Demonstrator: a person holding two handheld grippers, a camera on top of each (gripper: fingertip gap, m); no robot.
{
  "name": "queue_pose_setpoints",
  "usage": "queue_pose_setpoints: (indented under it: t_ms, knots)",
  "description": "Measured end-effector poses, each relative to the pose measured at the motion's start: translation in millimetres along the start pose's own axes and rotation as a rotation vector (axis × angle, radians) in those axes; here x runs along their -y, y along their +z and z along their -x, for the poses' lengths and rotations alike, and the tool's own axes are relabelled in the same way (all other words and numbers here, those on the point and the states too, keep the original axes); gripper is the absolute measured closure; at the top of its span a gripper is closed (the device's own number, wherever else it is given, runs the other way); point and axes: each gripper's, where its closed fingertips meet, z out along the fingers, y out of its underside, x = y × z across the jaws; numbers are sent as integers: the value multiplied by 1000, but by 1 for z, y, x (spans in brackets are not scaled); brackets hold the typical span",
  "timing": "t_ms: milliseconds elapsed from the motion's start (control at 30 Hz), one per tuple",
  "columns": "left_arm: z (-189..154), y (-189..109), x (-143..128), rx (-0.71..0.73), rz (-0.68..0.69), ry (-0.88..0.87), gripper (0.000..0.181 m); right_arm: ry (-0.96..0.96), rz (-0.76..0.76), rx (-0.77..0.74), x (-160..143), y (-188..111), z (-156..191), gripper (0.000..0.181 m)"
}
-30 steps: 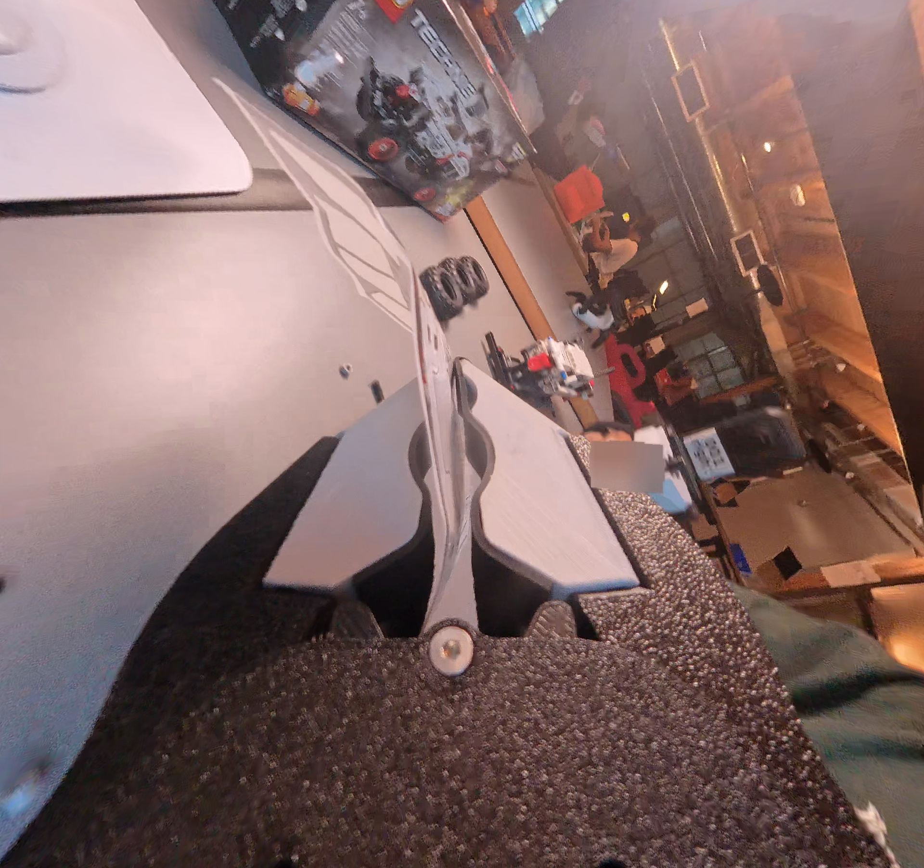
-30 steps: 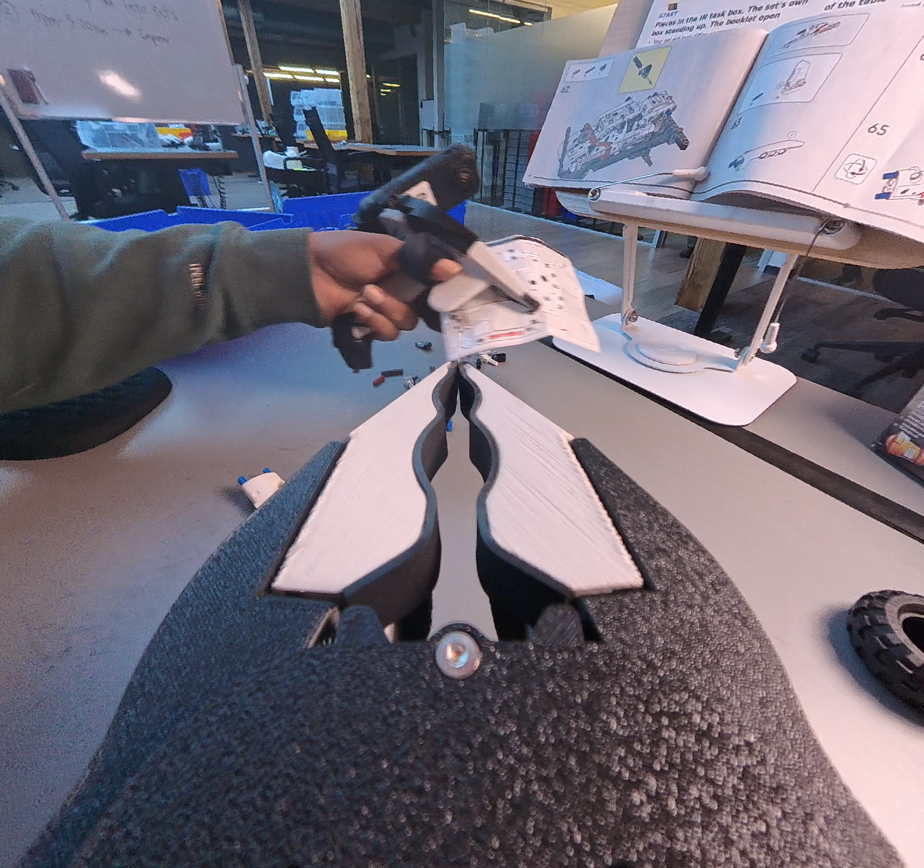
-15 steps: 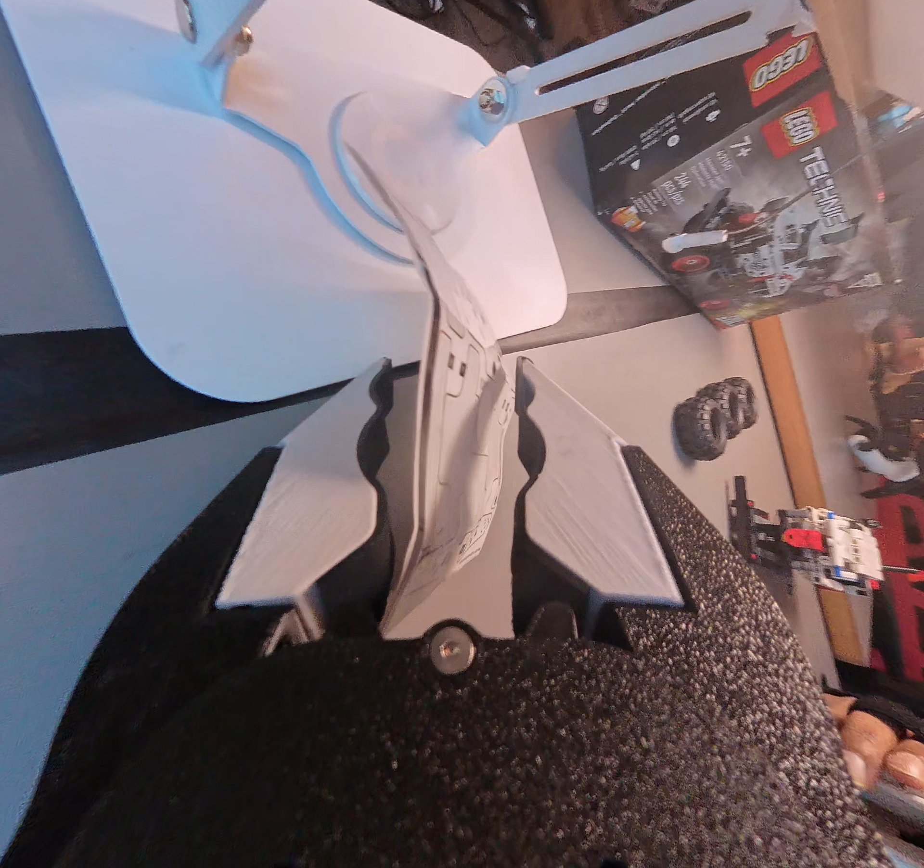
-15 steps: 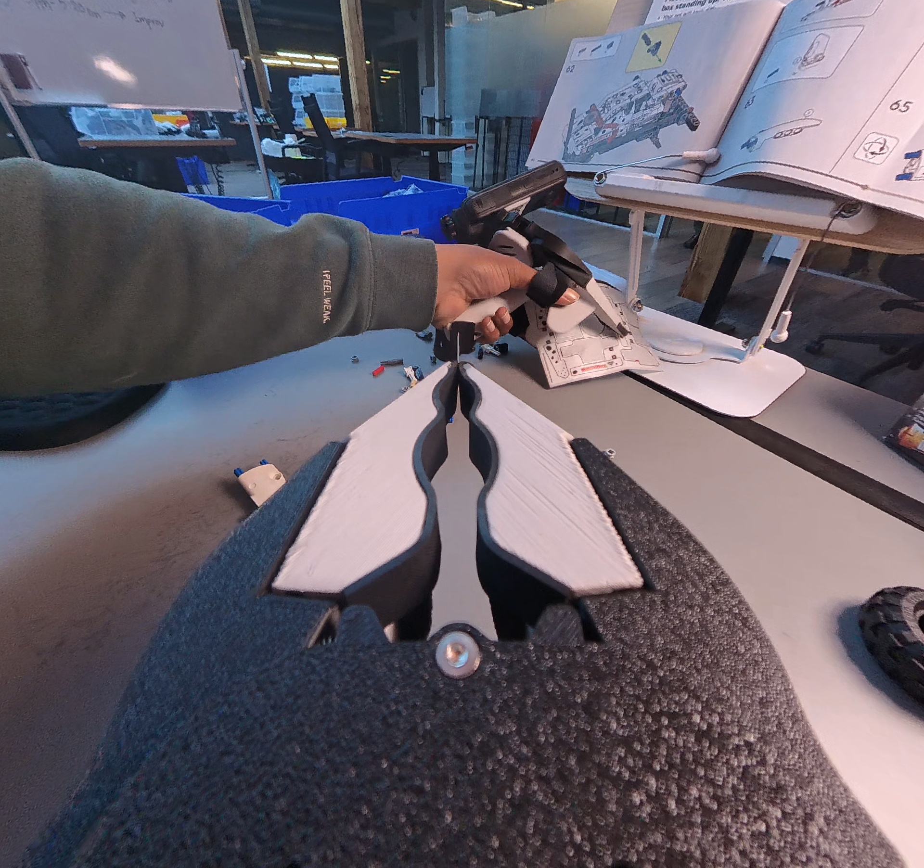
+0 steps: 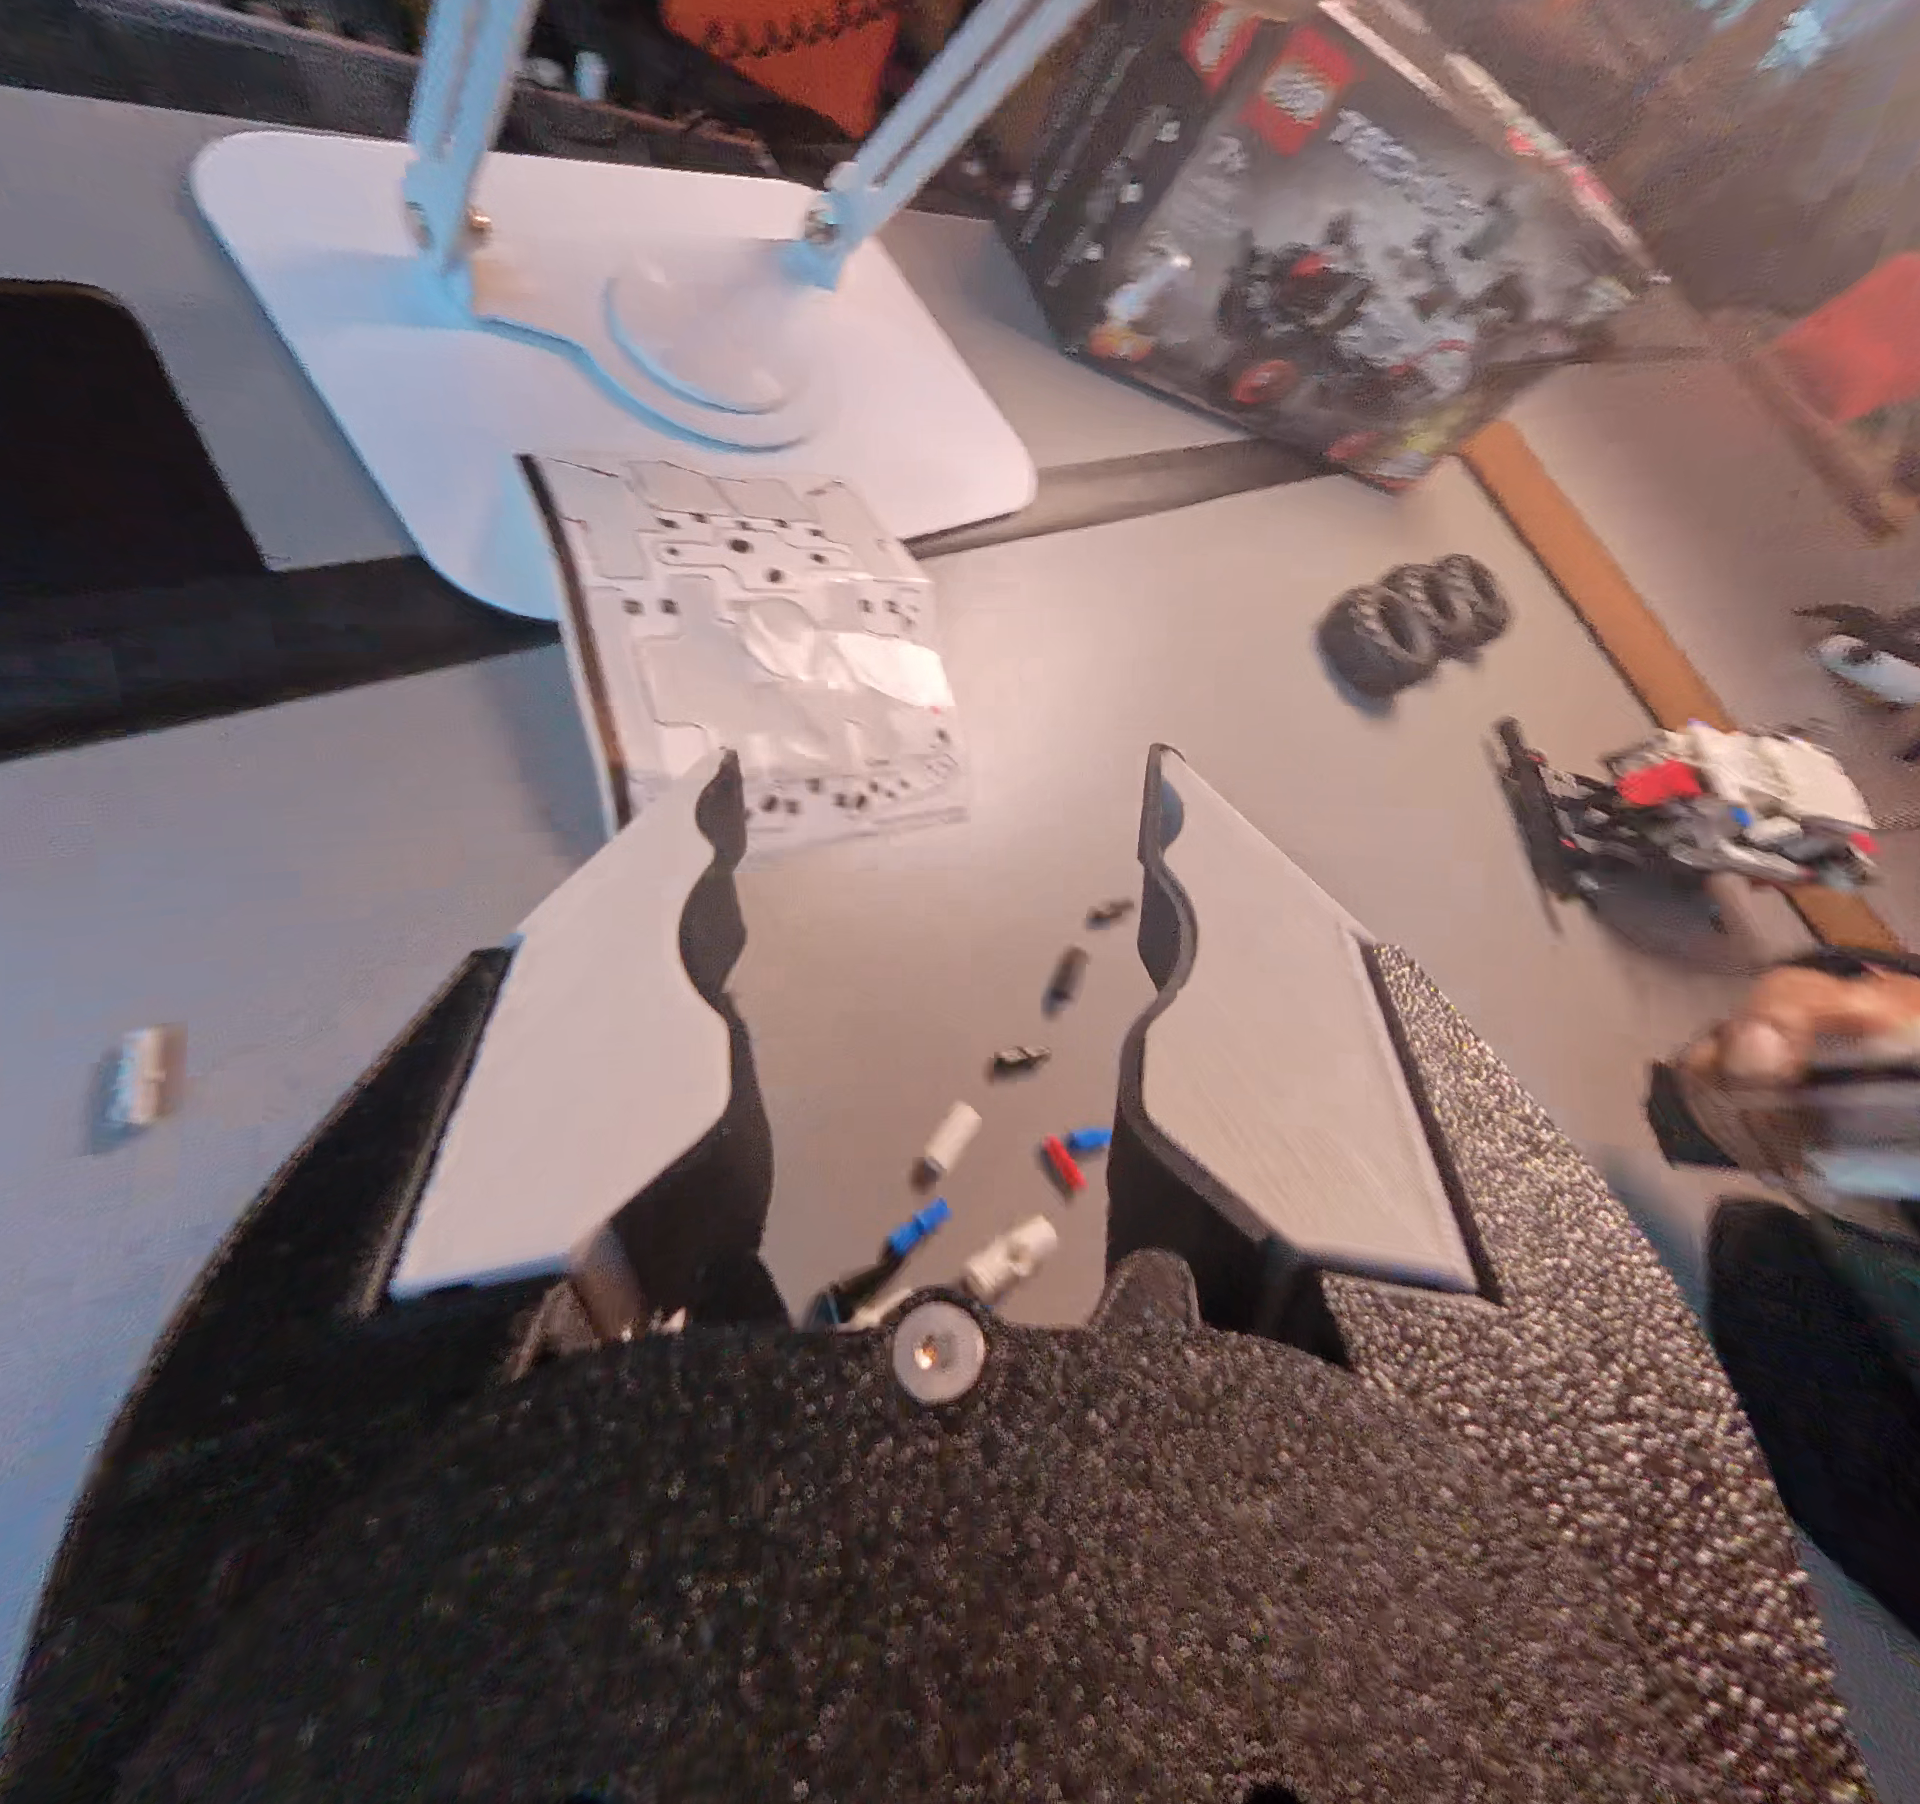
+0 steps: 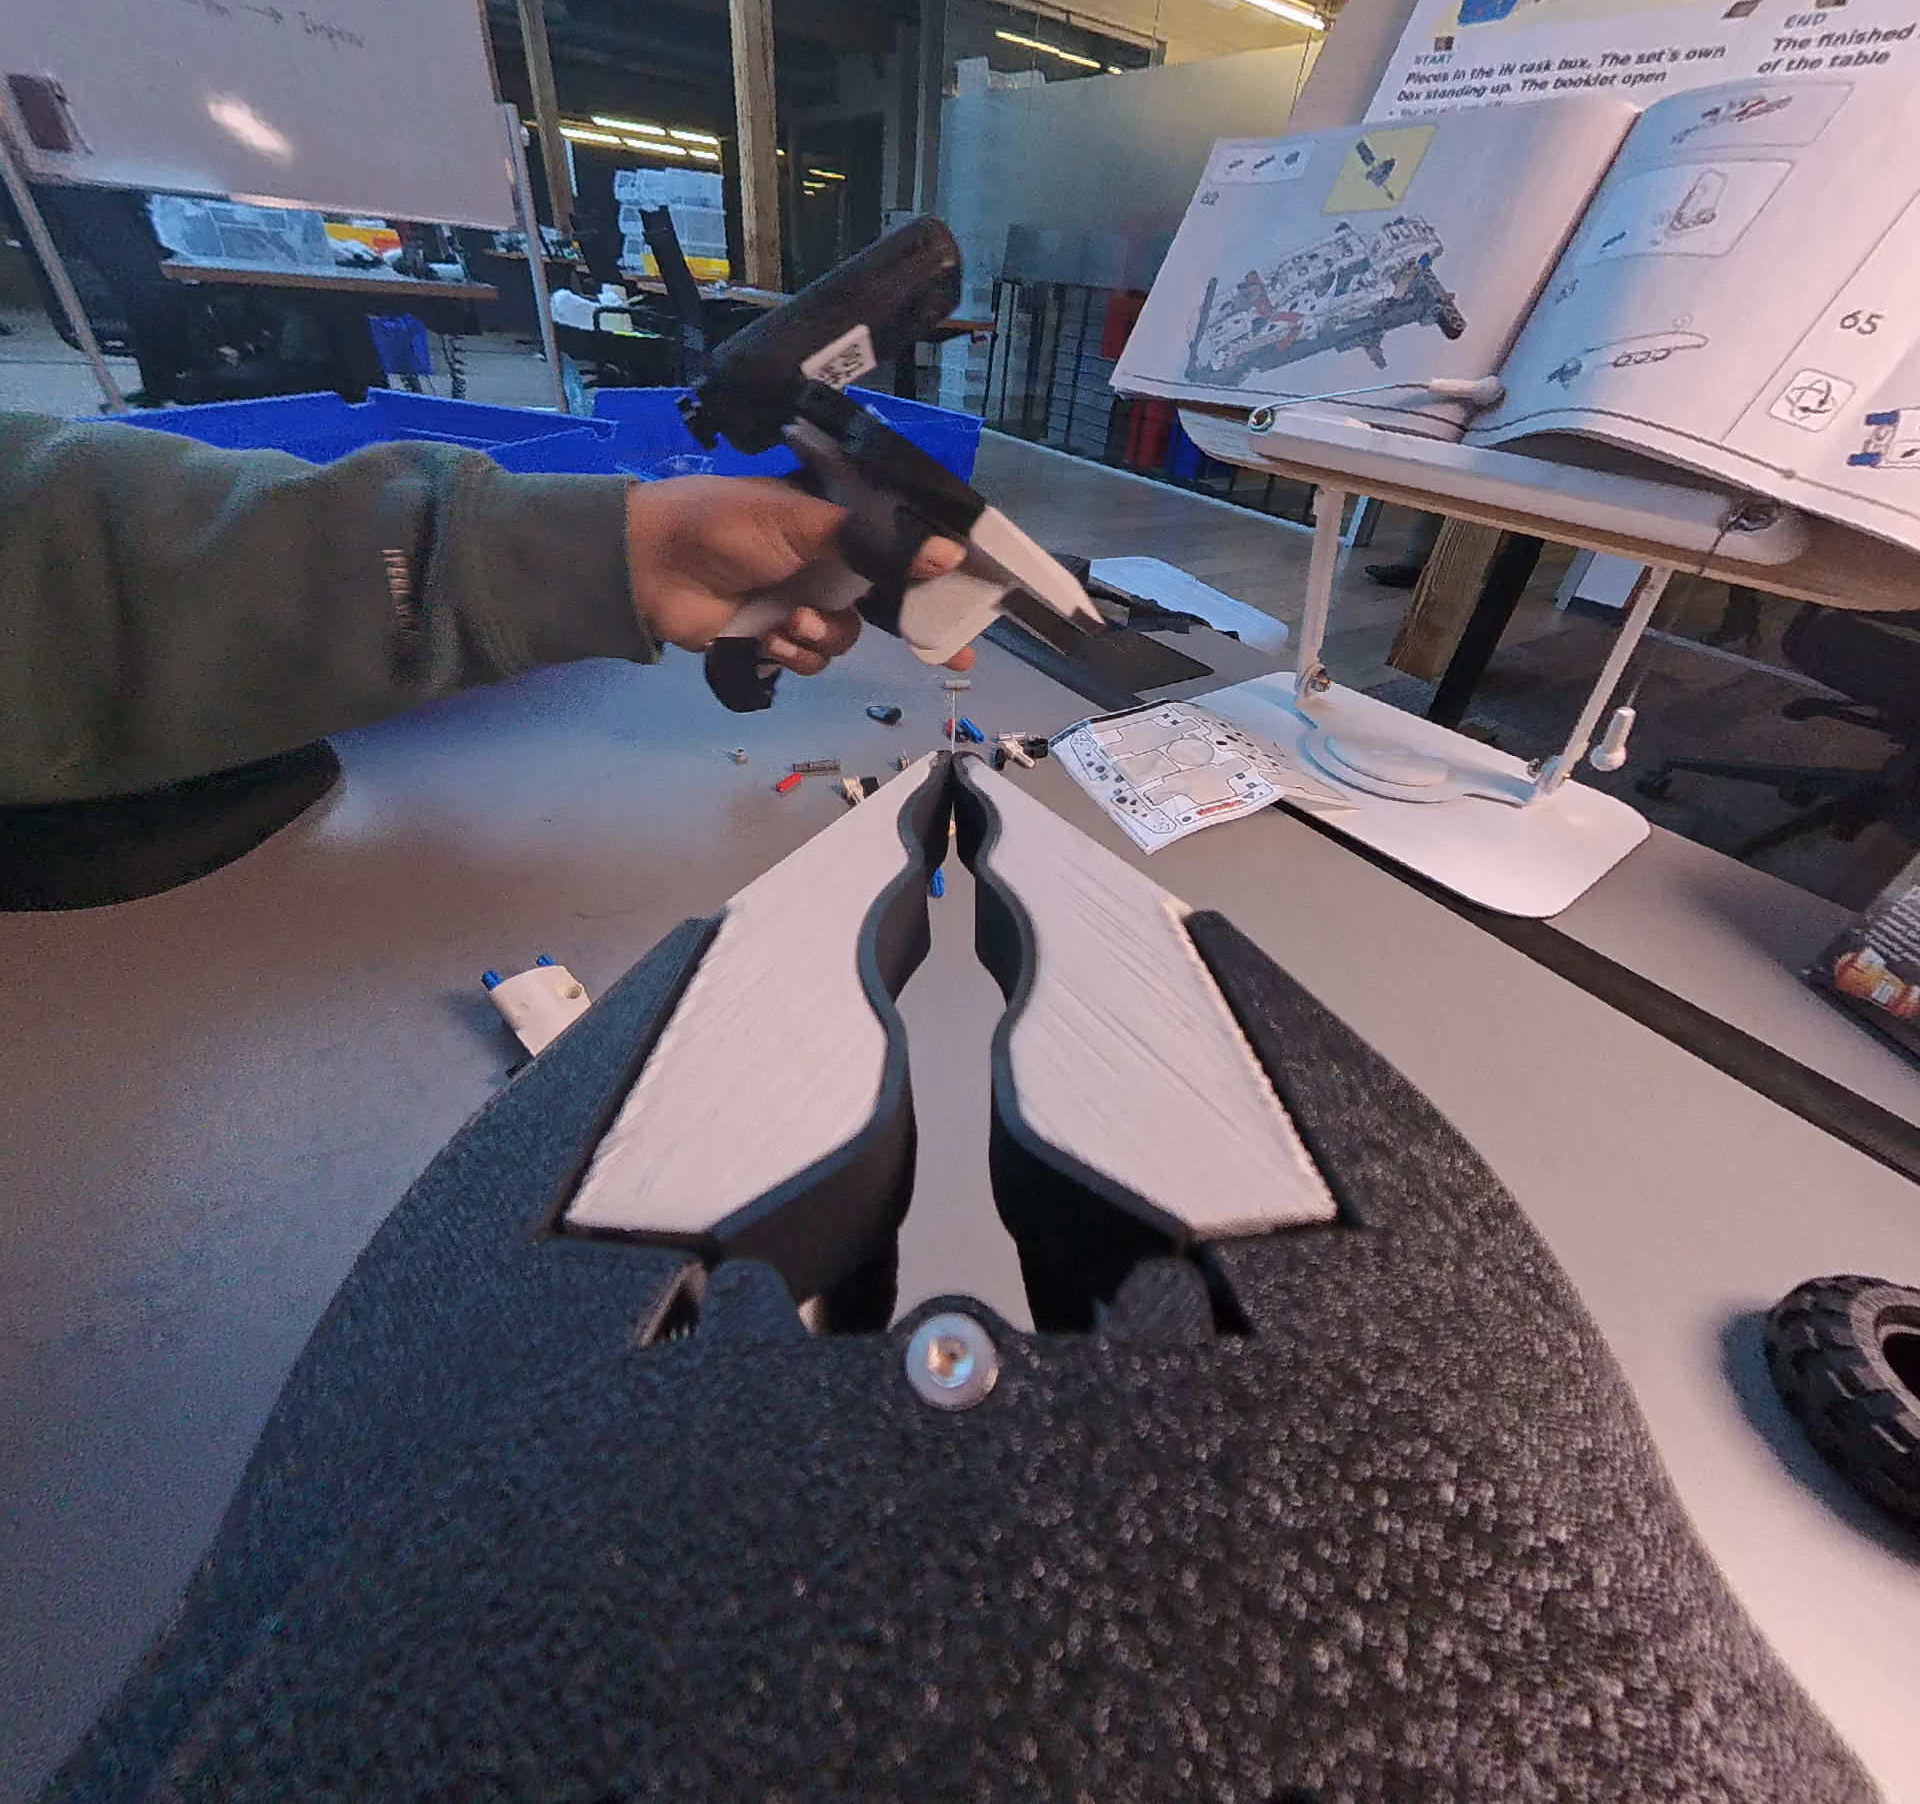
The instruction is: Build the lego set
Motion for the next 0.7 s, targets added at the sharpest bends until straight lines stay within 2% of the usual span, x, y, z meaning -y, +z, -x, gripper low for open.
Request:
queue_pose_setpoints:
  t_ms: [167, 333, 367, 467, 533, 700]
  knots:
    - [-80, -69, -54, -302, 3, 28, 115, -39, -3, 23, -1, 3, 10, 181]
    - [-140, -114, -110, -581, 34, -64, 120, -84, -19, 68, 3, 5, 30, 181]
    - [-144, -117, -120, -591, 37, -26, 121, -102, -15, 66, 3, 6, 32, 181]
    - [-132, -110, -149, -441, 112, 282, 121, -128, 3, 56, -1, 9, 35, 181]
    - [-128, -106, -159, -378, 164, 450, 119, -117, 10, 47, -3, 11, 33, 181]
    - [-130, -99, -187, -416, 277, 551, 124, -62, -5, 29, -1, 9, 26, 181]
